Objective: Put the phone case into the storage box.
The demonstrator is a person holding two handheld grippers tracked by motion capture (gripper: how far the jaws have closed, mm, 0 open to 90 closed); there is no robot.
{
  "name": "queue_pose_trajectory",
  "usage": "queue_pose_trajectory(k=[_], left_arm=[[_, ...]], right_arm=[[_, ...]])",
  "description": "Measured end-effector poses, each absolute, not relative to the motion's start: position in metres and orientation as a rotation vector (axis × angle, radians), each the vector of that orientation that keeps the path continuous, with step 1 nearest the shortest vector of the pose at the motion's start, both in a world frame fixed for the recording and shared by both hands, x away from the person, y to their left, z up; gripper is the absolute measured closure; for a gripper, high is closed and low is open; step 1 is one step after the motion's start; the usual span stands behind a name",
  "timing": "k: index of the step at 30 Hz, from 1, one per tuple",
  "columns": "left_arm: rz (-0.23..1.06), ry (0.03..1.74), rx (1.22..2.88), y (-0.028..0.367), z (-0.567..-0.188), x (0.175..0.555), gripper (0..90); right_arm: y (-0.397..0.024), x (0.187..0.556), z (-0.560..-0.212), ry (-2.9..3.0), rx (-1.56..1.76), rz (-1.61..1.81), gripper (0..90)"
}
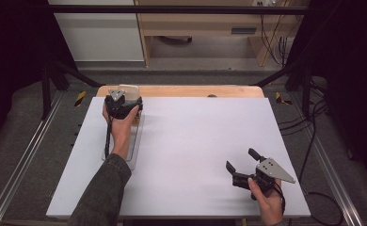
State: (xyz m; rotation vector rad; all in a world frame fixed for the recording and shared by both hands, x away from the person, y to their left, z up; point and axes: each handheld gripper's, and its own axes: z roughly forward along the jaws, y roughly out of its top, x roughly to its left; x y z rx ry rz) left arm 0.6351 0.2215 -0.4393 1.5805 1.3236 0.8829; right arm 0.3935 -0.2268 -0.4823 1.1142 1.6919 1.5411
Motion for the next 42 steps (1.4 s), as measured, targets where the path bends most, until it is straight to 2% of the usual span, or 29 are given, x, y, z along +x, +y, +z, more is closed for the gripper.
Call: queue_pose_trajectory(k=[10, 42], left_arm=[[0.9, 1.325, 1.557, 0.224, -0.437, 0.635, 6.6], [0.898, 1.234, 1.587, 0.223, -0.426, 0.627, 5.6]], right_arm=[[-0.228, 0.393, -0.482, 1.689, 1.116, 1.543, 3.3], [-0.227, 0.392, -0.482, 1.692, 1.111, 1.536, 3.3]])
